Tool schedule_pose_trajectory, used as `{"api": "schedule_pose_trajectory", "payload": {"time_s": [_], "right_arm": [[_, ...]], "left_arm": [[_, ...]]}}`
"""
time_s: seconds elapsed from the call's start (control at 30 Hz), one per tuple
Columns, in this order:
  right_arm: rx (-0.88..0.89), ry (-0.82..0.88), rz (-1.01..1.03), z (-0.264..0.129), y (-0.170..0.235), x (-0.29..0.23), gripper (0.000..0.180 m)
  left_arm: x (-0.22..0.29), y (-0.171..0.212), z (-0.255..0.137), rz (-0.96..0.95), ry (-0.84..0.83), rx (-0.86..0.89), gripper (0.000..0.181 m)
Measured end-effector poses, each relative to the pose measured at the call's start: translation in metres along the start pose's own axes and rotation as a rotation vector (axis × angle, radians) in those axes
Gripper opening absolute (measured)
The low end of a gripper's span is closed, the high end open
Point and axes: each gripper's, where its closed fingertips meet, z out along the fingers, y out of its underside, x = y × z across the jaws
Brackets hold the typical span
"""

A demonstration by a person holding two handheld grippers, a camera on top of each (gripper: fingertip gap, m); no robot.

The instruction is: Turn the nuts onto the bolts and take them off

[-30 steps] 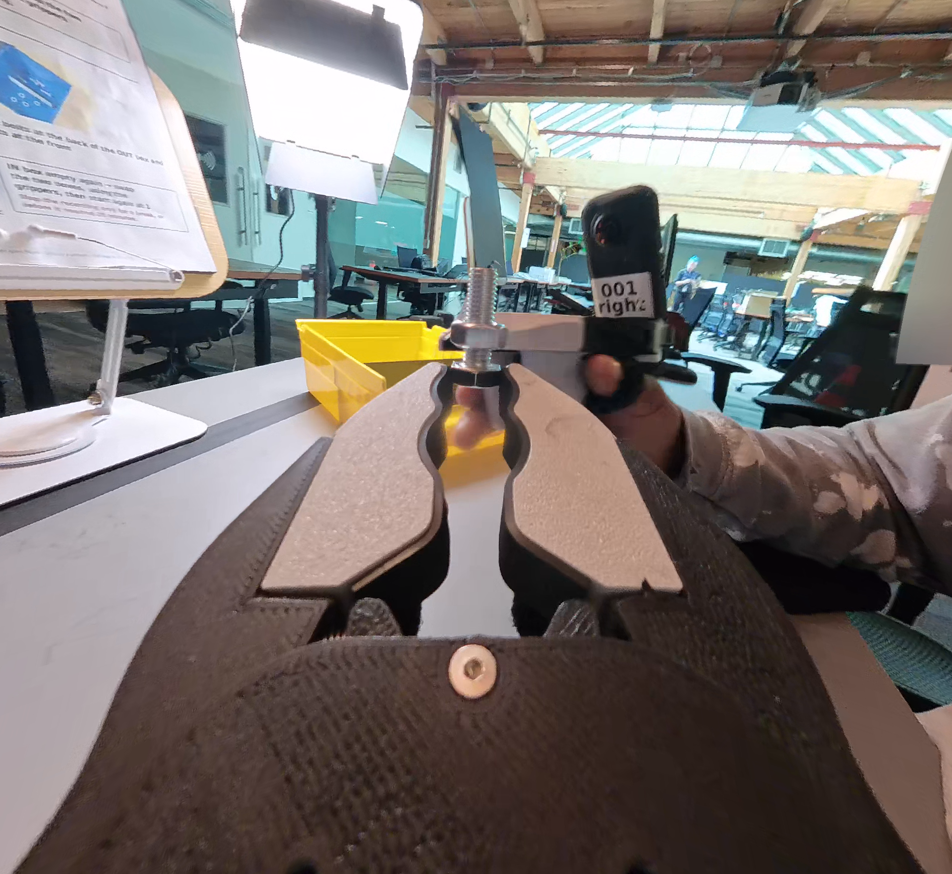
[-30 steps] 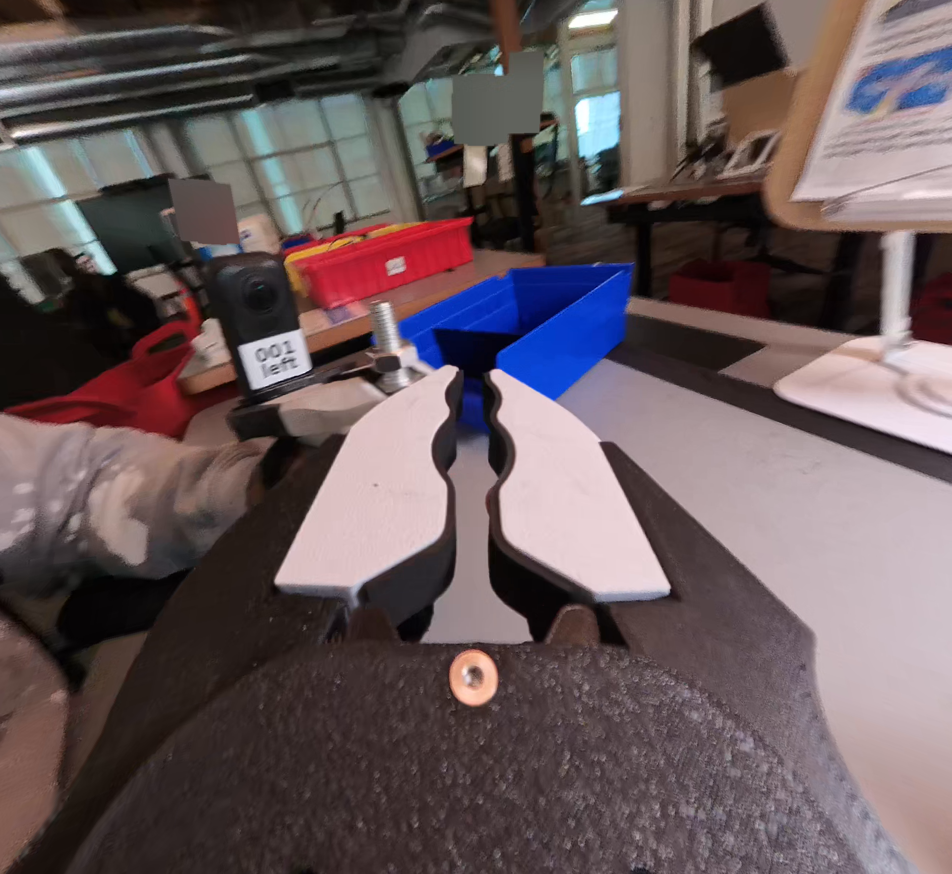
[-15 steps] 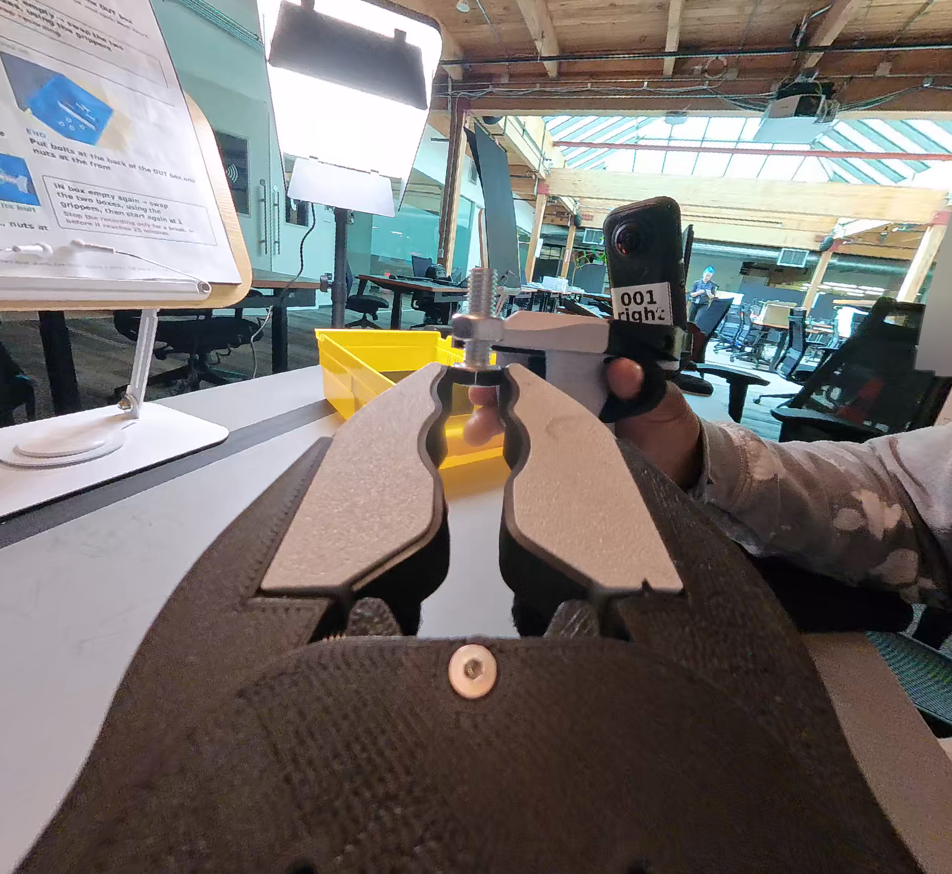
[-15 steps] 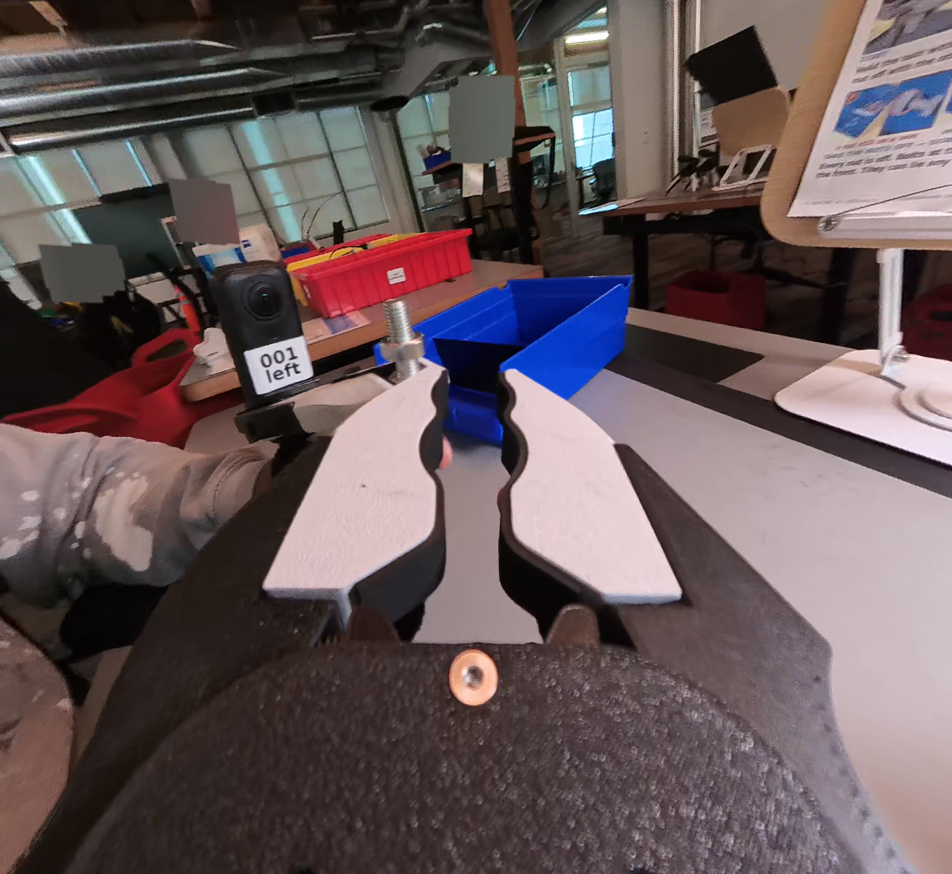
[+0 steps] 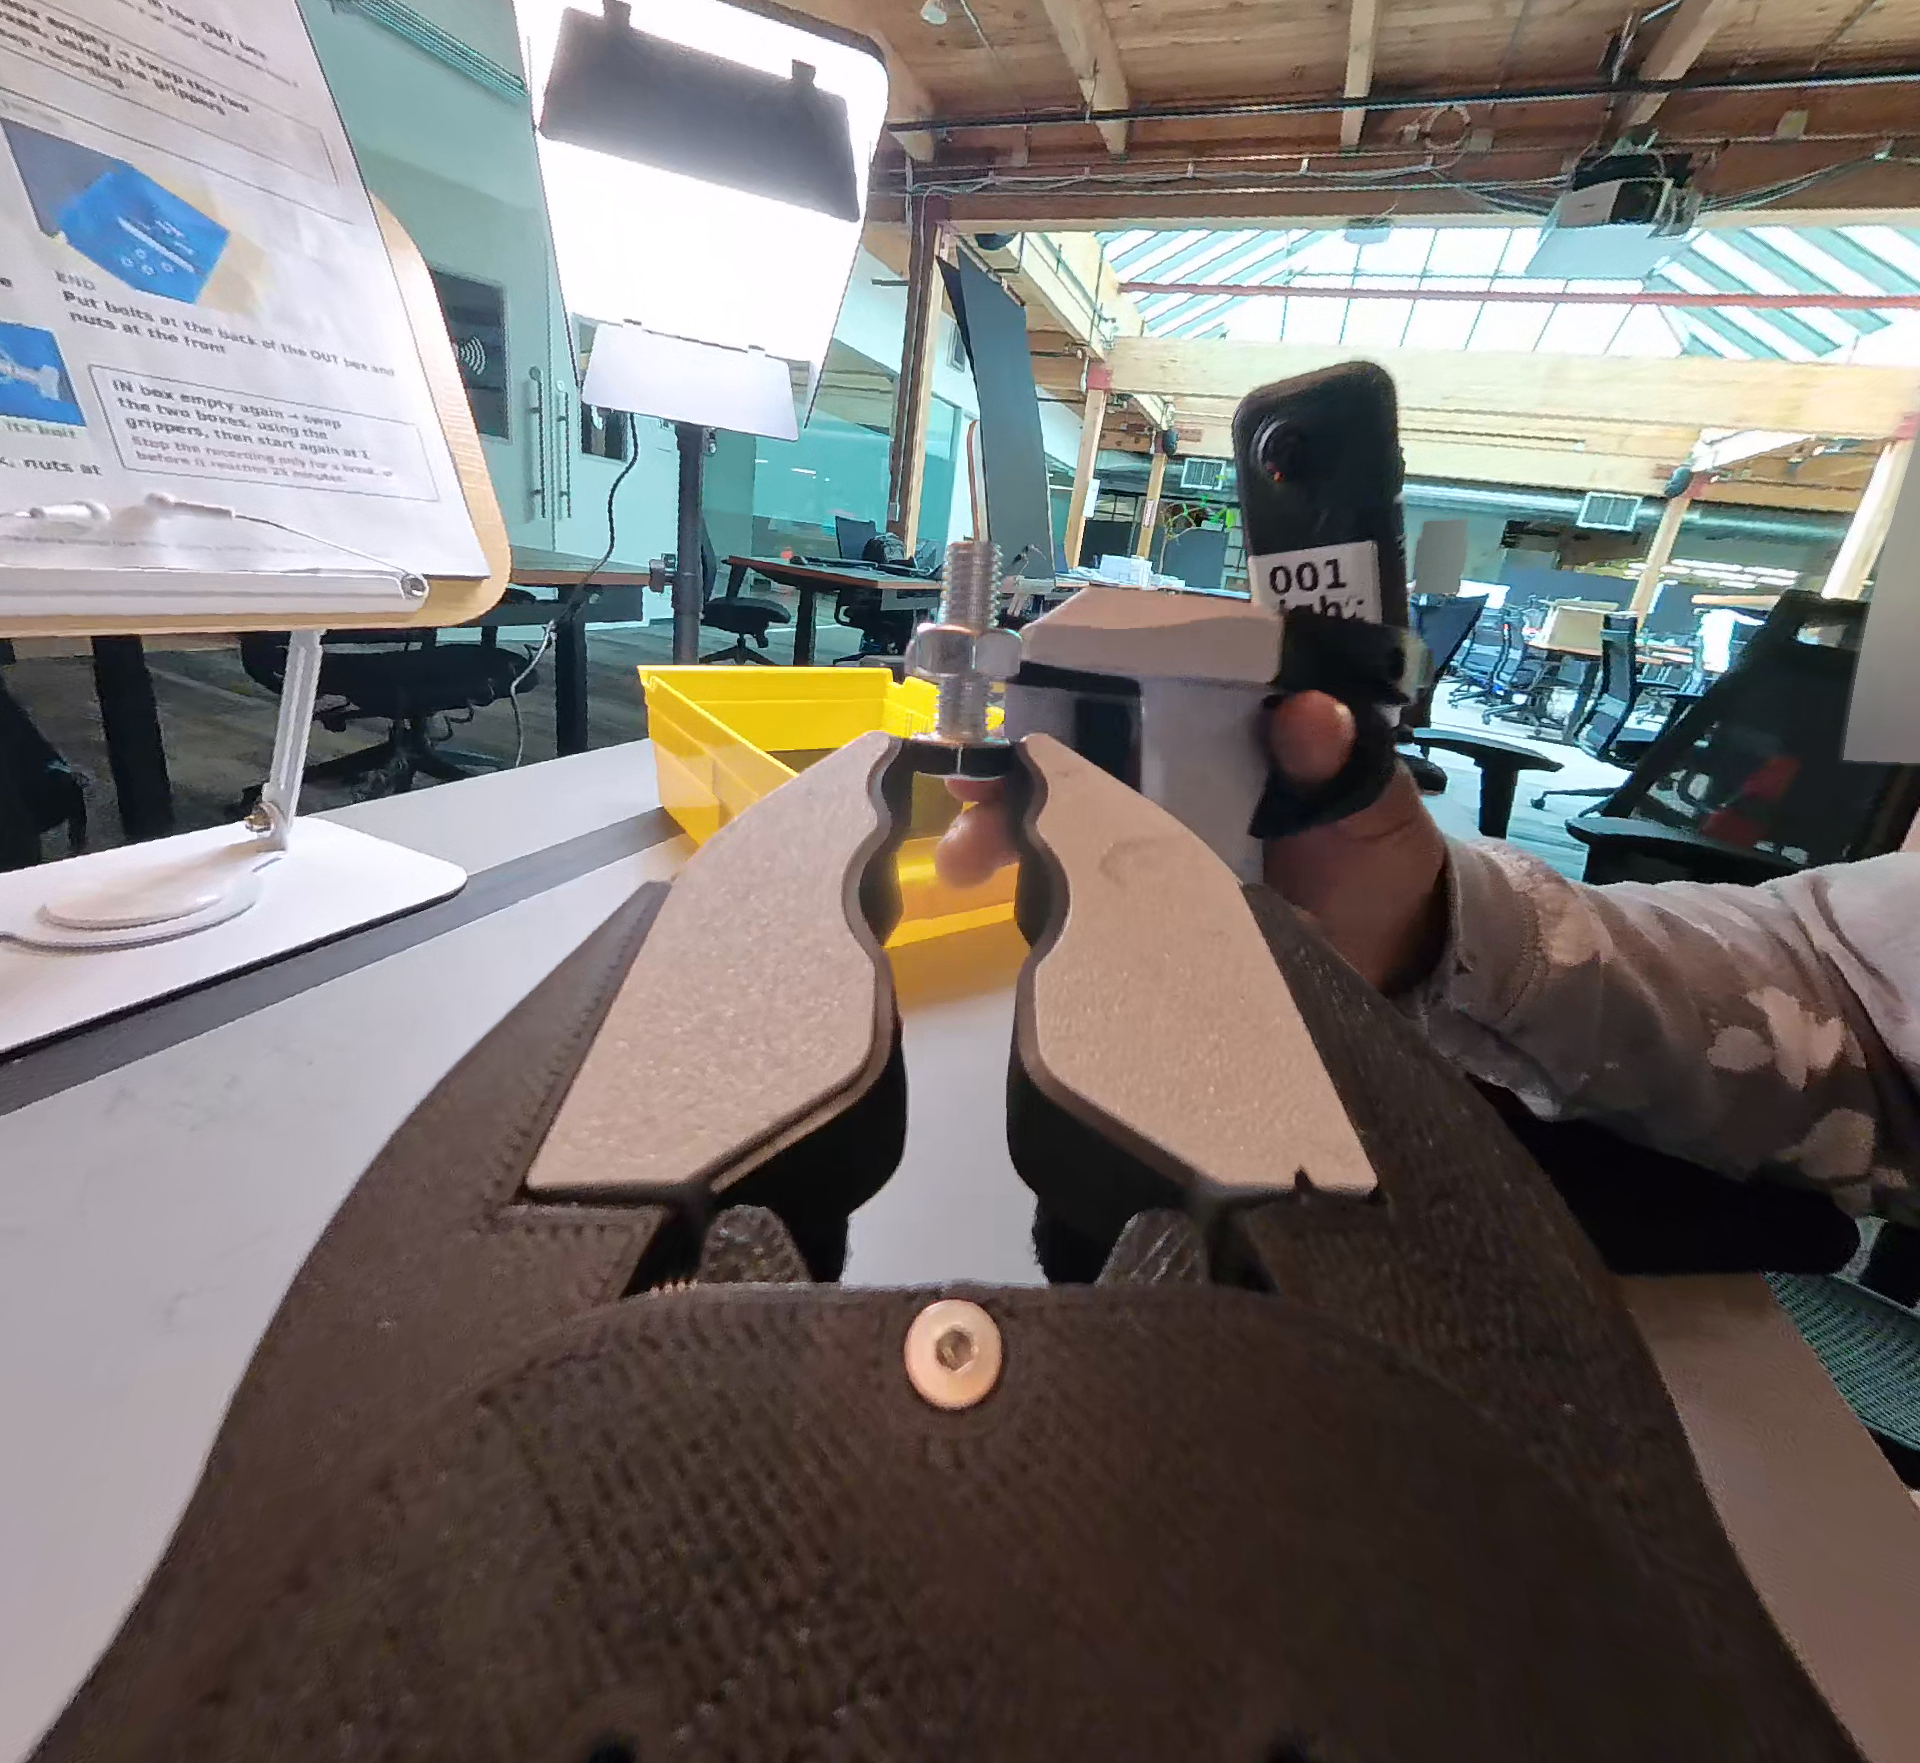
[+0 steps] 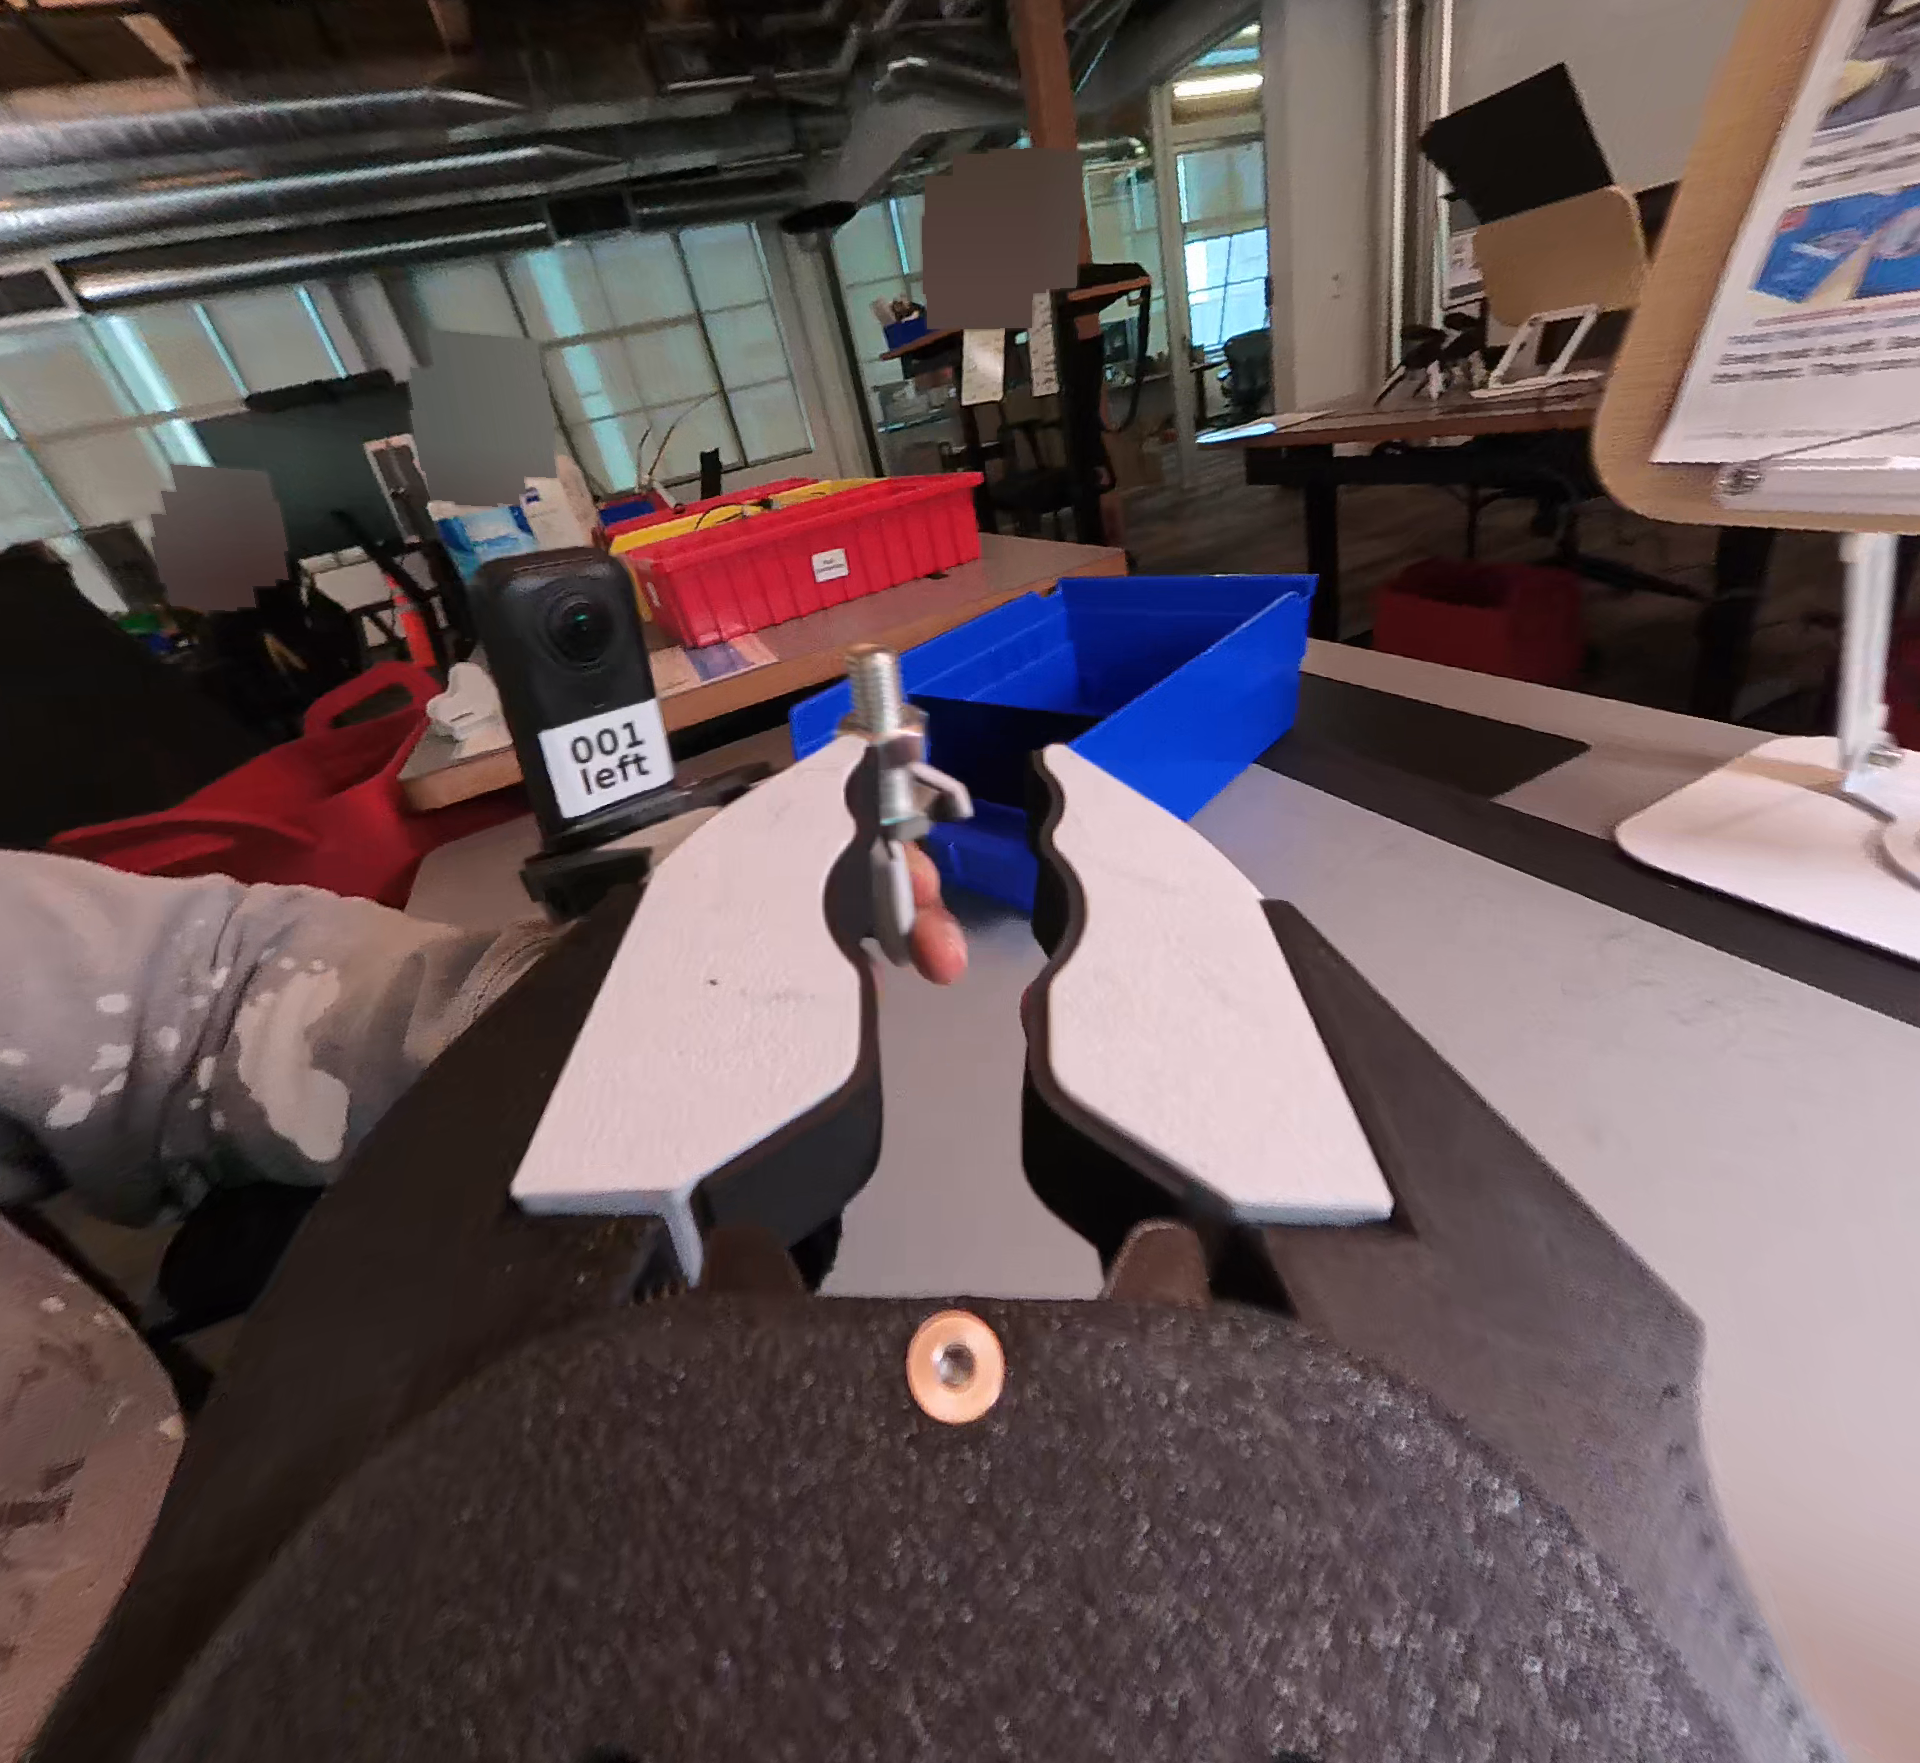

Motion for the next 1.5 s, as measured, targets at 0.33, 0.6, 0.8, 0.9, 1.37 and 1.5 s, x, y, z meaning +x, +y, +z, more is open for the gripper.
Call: {"api": "schedule_pose_trajectory", "payload": {"time_s": [0.33,0.6,0.8,0.9,1.37,1.5], "right_arm": [[0.007,0.039,0.025,-0.004,-0.005,0.010,0.021],[-0.030,0.048,0.010,0.003,0.002,0.006,0.011],[-0.026,0.022,-0.021,0.001,0.000,0.001,0.028],[-0.041,-0.015,-0.021,0.008,0.004,-0.010,0.033],[-0.014,-0.002,-0.022,0.004,-0.003,-0.007,0.023],[0.020,0.056,0.008,-0.004,-0.010,0.009,0.011]], "left_arm": [[-0.002,-0.005,-0.002,-0.002,-0.008,0.018,0.018],[-0.002,-0.003,-0.001,-0.013,-0.009,0.017,0.018],[0.000,-0.002,0.000,0.004,-0.008,0.012,0.018],[0.003,0.001,0.001,0.004,0.000,0.004,0.018],[0.003,-0.002,0.000,-0.022,0.008,0.020,0.018],[0.002,-0.008,-0.002,-0.029,0.014,0.040,0.018]]}}
